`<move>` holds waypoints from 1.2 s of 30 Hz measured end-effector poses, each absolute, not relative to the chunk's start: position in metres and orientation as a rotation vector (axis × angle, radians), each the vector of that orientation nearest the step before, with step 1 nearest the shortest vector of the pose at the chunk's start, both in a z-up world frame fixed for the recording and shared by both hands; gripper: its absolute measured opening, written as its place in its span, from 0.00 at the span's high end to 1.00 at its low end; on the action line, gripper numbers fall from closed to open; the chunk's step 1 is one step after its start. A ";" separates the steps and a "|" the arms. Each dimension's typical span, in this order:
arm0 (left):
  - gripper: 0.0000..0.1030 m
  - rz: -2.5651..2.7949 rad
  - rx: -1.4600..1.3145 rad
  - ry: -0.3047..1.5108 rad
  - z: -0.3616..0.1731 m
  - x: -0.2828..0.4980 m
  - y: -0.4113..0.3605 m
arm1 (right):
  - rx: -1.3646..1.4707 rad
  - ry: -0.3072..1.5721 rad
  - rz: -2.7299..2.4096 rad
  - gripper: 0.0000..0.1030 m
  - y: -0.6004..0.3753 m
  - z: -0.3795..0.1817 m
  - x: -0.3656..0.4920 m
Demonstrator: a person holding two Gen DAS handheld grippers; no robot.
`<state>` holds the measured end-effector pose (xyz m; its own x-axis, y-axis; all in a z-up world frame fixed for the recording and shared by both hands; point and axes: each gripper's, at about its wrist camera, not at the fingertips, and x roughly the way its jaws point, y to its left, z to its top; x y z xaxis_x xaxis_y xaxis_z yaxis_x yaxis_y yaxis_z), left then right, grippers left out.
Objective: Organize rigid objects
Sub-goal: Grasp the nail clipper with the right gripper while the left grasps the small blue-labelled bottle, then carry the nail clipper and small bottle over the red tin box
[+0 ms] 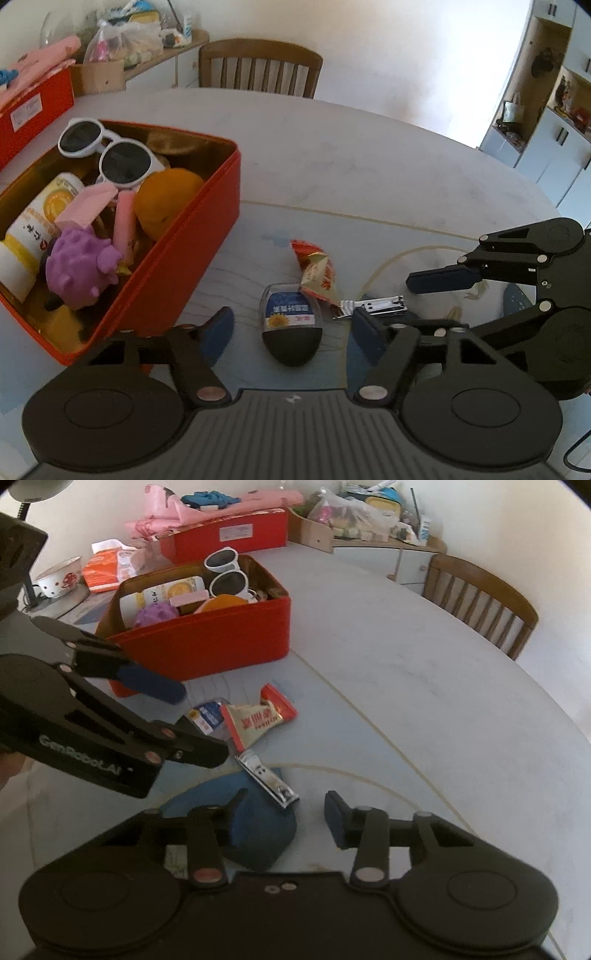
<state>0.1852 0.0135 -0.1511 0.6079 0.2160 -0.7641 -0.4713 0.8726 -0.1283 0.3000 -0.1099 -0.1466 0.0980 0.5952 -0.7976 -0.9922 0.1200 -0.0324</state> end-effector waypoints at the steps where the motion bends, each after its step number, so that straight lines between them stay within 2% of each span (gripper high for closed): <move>1: 0.37 0.411 -0.340 0.832 -0.152 0.185 0.015 | -0.689 0.728 1.331 0.64 -0.109 -0.147 0.300; 7: 0.45 0.408 -0.327 0.835 -0.154 0.188 0.017 | -0.683 0.722 1.355 0.74 -0.103 -0.147 0.297; 11: 0.61 0.389 -0.281 0.846 -0.153 0.190 0.011 | -0.683 0.716 1.341 0.80 -0.105 -0.147 0.296; 14: 0.62 0.375 -0.261 0.851 -0.153 0.191 0.008 | -0.677 0.718 1.310 0.90 -0.111 -0.147 0.293; 25: 0.62 0.347 -0.286 0.862 -0.149 0.182 0.007 | -0.455 0.865 1.115 0.90 -0.157 -0.137 0.318; 36: 0.62 0.325 -0.312 0.845 -0.129 0.156 0.005 | -0.340 0.857 0.996 0.90 -0.199 -0.112 0.298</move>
<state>0.1562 0.0047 -0.1293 0.6208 0.1553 -0.7684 -0.3994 0.9061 -0.1396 0.2980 -0.1987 -0.1117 0.2615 0.5924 -0.7620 -0.8416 0.5265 0.1205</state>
